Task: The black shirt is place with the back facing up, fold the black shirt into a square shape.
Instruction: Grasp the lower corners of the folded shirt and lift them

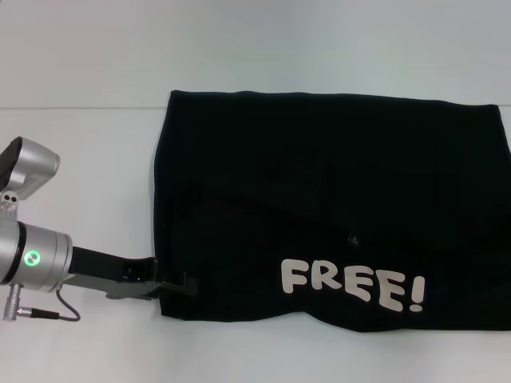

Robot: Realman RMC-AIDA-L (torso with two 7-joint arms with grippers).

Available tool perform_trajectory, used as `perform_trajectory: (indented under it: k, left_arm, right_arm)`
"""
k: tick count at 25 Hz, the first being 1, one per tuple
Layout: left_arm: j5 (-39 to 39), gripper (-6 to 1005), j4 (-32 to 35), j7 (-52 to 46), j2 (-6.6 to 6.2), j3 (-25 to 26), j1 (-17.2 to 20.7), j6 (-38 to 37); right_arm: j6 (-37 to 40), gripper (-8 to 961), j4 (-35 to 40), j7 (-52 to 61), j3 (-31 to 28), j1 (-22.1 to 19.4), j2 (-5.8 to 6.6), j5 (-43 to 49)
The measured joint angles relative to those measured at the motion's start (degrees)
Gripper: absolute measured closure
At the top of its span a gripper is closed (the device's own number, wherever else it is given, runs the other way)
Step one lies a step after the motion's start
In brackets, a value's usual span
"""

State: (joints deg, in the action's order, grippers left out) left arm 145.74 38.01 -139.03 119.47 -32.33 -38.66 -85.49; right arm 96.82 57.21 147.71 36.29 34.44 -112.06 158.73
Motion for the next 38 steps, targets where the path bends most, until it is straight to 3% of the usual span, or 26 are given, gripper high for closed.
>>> perform_trajectory:
  k: [11, 28, 33, 38]
  left_arm:
    - [0.4, 556, -0.8, 0.3, 0.17, -1.7, 0.0, 0.7]
    - [0.6, 725, -0.6, -1.1, 0.93, -5.2, -0.3, 3.0]
    - [0.1, 942, -0.4, -0.9, 0.69, -4.7, -0.3, 1.7]
    - [0.0, 966, -0.4, -0.5, 0.07, -4.2, -0.8, -1.0]
  right_arm:
    - [0.1, 895, 0.0, 0.0, 0.0, 0.1, 0.00, 0.0]
    - [0.3, 894, -0.1, 0.2, -0.1, 0.7, 0.54, -0.2]
    - [0.3, 894, -0.5, 0.1, -0.1, 0.8, 0.69, -0.2]
    - [0.3, 894, -0.6, 0.0, -0.1, 0.8, 0.70, -0.2]
